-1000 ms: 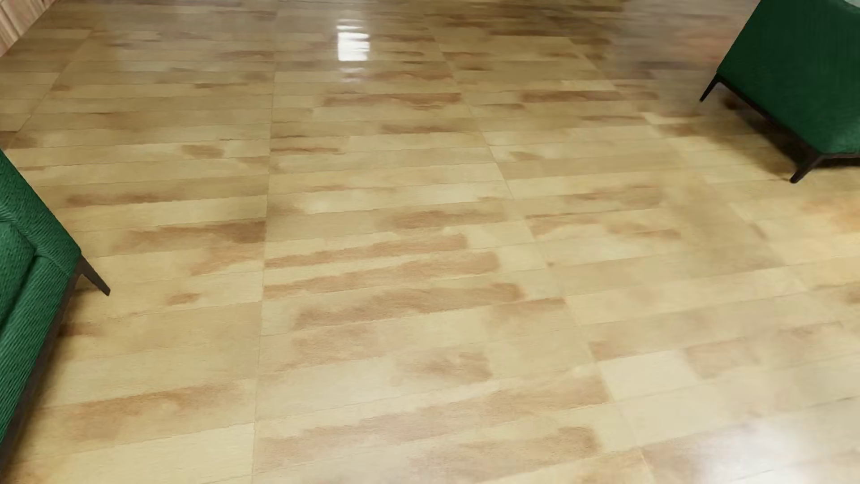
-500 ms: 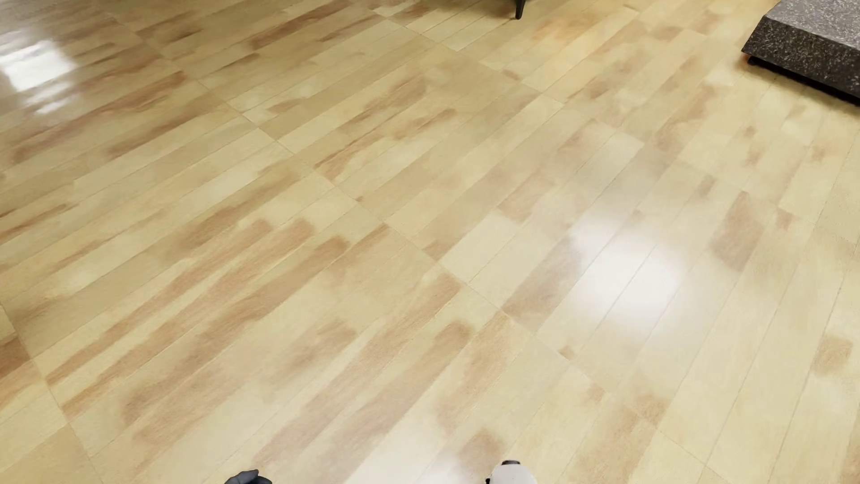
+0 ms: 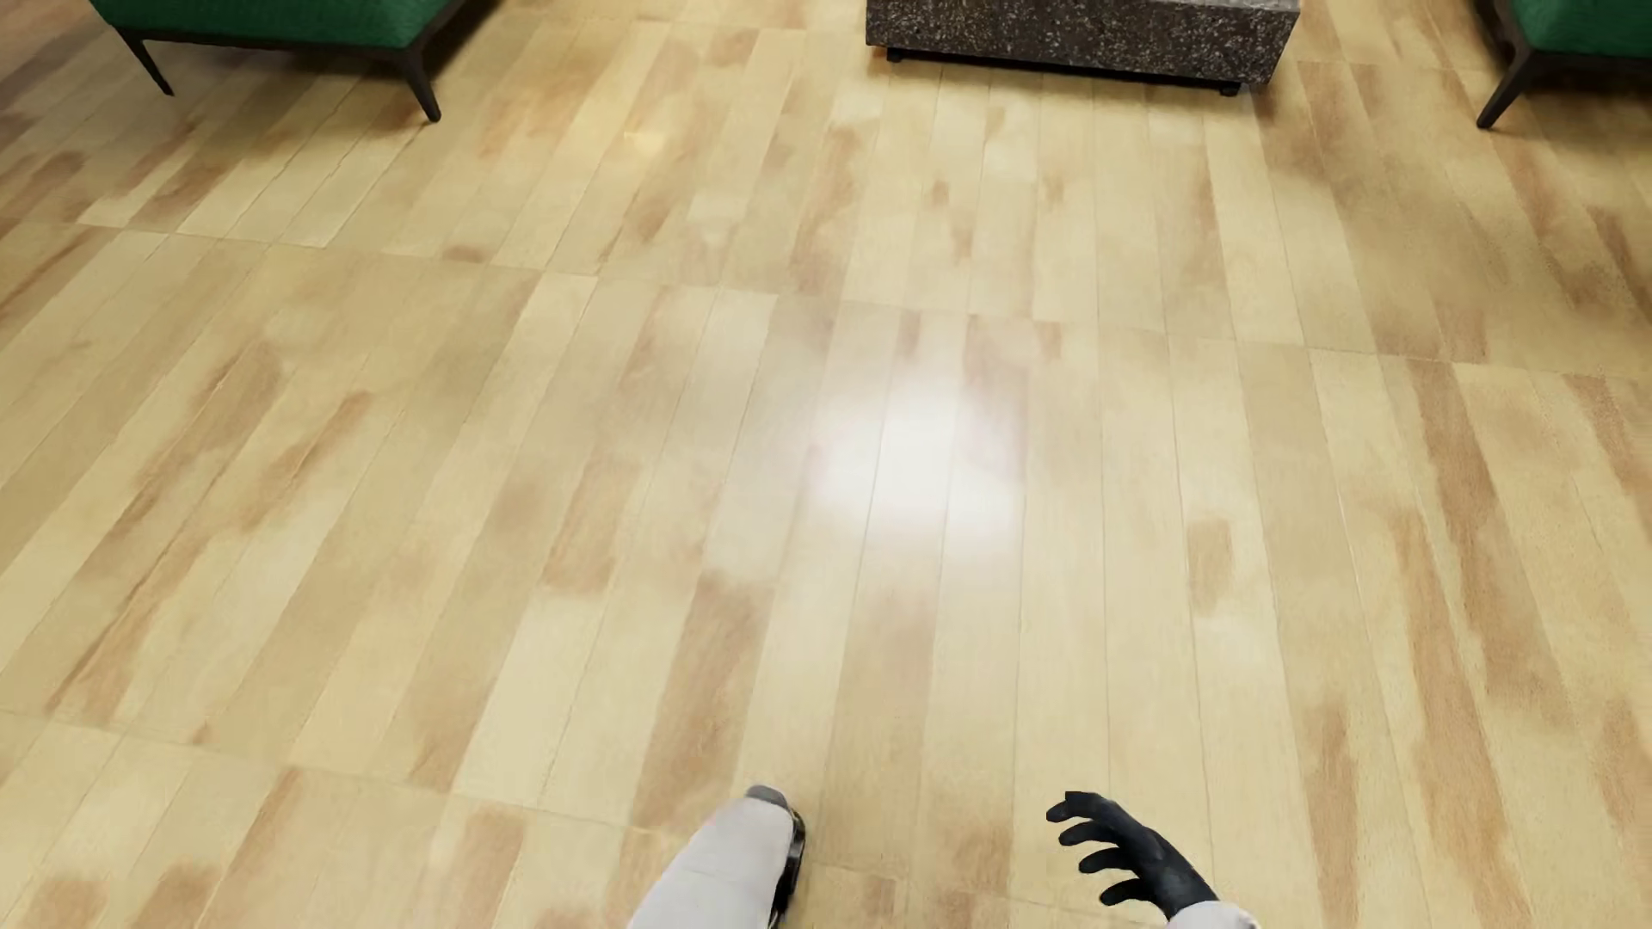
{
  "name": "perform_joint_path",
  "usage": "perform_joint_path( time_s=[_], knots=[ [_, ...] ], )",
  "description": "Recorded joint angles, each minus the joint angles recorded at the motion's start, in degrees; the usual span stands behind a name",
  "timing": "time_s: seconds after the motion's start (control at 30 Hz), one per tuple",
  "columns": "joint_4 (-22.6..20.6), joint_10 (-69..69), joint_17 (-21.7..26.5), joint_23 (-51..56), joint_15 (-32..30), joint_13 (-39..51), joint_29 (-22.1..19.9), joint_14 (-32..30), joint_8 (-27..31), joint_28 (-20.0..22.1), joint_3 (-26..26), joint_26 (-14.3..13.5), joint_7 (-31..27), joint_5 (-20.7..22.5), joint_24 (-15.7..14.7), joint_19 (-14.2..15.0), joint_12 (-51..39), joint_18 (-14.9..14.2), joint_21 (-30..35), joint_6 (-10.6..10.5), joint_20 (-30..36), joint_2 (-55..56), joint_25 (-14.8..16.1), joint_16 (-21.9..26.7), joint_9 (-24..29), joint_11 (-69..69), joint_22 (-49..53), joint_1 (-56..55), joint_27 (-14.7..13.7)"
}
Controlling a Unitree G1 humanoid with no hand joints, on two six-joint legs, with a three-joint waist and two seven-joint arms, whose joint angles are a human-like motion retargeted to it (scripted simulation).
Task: Go to the coffeetable
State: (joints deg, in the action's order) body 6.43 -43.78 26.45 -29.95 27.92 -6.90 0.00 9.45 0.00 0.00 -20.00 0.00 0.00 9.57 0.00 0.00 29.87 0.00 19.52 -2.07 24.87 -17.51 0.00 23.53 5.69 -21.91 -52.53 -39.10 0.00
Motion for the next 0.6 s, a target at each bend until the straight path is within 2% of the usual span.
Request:
perform_joint_path(
  time_s=[0.07, 0.1, 0.13, 0.17, 0.2, 0.23, 0.27, 0.33, 0.37, 0.4, 0.43, 0.47, 0.5, 0.53, 0.57, 0.6],
  knots=[
    [1.5, 9.9, 1.3, 1.7, 0.2, 2.8, 0.0, 0.8, 0.0, 0.0, -4.1, 0.0, 0.0, -2.2, 0.0, 0.0, -0.2, 0.0, 3.0, 0.1, -0.1, -6.2, 0.0, 1.3, -0.3, 1.3, -1.4, -2.5, 0.0],
    [1.8, 8.2, 1.3, 0.4, -3.5, 3.3, 0.0, 3.4, 0.0, 0.0, -6.3, 0.0, 0.0, -4.5, 0.0, 0.0, -0.9, 0.0, 4.7, 0.6, 0.4, -7.8, 0.0, 1.7, -0.7, 0.8, -2.9, -3.6, 0.0],
    [0.9, 3.6, 0.6, -2.0, -9.9, 2.8, 0.0, 4.0, 0.0, 0.0, -8.0, 0.0, 0.0, -6.5, 0.0, 0.0, -1.4, 0.0, 6.3, 1.8, 0.7, -9.3, 0.0, 2.1, -0.7, -1.7, -3.9, -3.0, 0.0],
    [0.4, -2.2, -0.9, -4.7, -19.2, 1.7, 0.0, 1.7, 0.0, 0.0, -8.5, 0.0, 0.0, -8.0, 0.0, 0.0, -1.8, 0.0, 8.4, 3.4, 0.3, -7.4, 0.0, 2.3, -1.8, -7.7, -5.2, -5.5, 0.0],
    [-0.3, -10.6, -2.5, -9.3, -29.5, 1.1, 0.0, 3.2, 0.0, 0.0, -7.6, 0.0, 0.0, -10.1, 0.0, 0.0, -3.4, 0.0, 11.3, 4.8, 2.7, -4.2, 0.0, 2.1, -1.4, -16.5, -7.7, -5.7, 0.0],
    [-3.3, -14.0, -1.1, -8.8, -40.8, -1.2, 0.0, 7.2, 0.0, 0.0, -4.8, 0.0, 0.0, -10.2, 0.0, 0.0, -5.0, 0.0, 13.3, 3.5, 0.4, -2.1, 0.0, 0.5, 2.2, -28.9, -7.1, 0.6, 0.0],
    [-5.0, -14.1, -1.9, -11.7, -41.3, -1.7, 0.0, 10.4, 0.0, 0.0, -1.0, 0.0, 0.0, -10.8, 0.0, 0.0, -6.6, 0.0, 15.6, 3.2, 1.0, 5.3, 0.0, -0.7, 1.6, -42.5, -6.4, 4.3, 0.0],
    [-7.3, -7.6, -3.0, -14.3, -33.1, -6.9, 0.0, 10.8, 0.0, 0.0, 8.7, 0.0, 0.0, -8.9, 0.0, 0.0, -8.8, 0.0, 18.4, 1.4, -0.4, 17.5, 0.0, -2.0, 1.7, -56.8, 0.4, 17.2, 0.0],
    [-6.7, -2.9, -4.2, -16.7, -31.9, -9.4, 0.0, 10.0, 0.0, 0.0, 12.5, 0.0, 0.0, -6.7, 0.0, 0.0, -9.9, 0.0, 17.2, 0.0, -2.8, 25.6, 0.0, -2.8, 1.1, -57.0, 5.2, 23.5, 0.0],
    [-6.9, 3.0, -5.4, -17.7, -34.6, -13.6, 0.0, 8.7, 0.0, 0.0, 16.9, 0.0, 0.0, -6.1, 0.0, 0.0, -9.8, 0.0, 13.8, -0.6, -4.8, 30.4, 0.0, -2.8, 1.1, -49.7, 10.9, 32.1, 0.0],
    [-6.3, 7.7, -3.8, -18.7, -40.0, -15.0, 0.0, 7.4, 0.0, 0.0, 21.2, 0.0, 0.0, -5.1, 0.0, 0.0, -11.7, 0.0, 19.8, -0.9, -4.8, 34.5, 0.0, -2.0, 1.1, -38.0, 15.2, 38.7, 0.0],
    [-5.3, 10.7, -3.2, -18.8, -43.9, -17.0, 0.0, 7.2, 0.0, 0.0, 24.4, 0.0, 0.0, -4.6, 0.0, 0.0, -14.0, 0.0, 21.7, -1.2, -7.2, 38.6, 0.0, -1.6, 1.2, -26.5, 19.1, 44.3, 0.0],
    [-4.5, 13.9, -2.7, -19.1, -40.3, -19.0, 0.0, 8.5, 0.0, 0.0, 27.9, 0.0, 0.0, -4.7, 0.0, 0.0, -16.3, 0.0, 22.5, -1.4, -9.2, 41.0, 0.0, -0.5, 1.2, -14.7, 22.9, 49.7, 0.0],
    [-4.0, 15.7, -2.0, -19.0, -25.7, -20.8, 0.0, 10.9, 0.0, 0.0, 30.2, 0.0, 0.0, -4.7, 0.0, 0.0, -19.1, 0.0, 22.9, -1.6, -10.2, 43.4, 0.0, 0.4, 0.4, -5.2, 25.5, 54.4, 0.0],
    [-2.9, 16.2, -1.0, -18.4, -9.6, -22.3, 0.0, 12.9, 0.0, 0.0, 32.4, 0.0, 0.0, -5.4, 0.0, 0.0, -21.7, 0.0, 24.3, -2.2, -10.6, 46.4, 0.0, 1.4, 0.2, -5.0, 27.6, 58.2, 0.0],
    [-1.0, 16.2, -0.9, -19.9, -4.2, -23.2, 0.0, 13.2, 0.0, 0.0, 36.3, 0.0, 0.0, -6.9, 0.0, 0.0, -22.9, 0.0, 24.2, -2.5, -14.5, 48.5, 0.0, 1.8, 0.1, -5.9, 28.7, 61.2, 0.0]
  ],
)
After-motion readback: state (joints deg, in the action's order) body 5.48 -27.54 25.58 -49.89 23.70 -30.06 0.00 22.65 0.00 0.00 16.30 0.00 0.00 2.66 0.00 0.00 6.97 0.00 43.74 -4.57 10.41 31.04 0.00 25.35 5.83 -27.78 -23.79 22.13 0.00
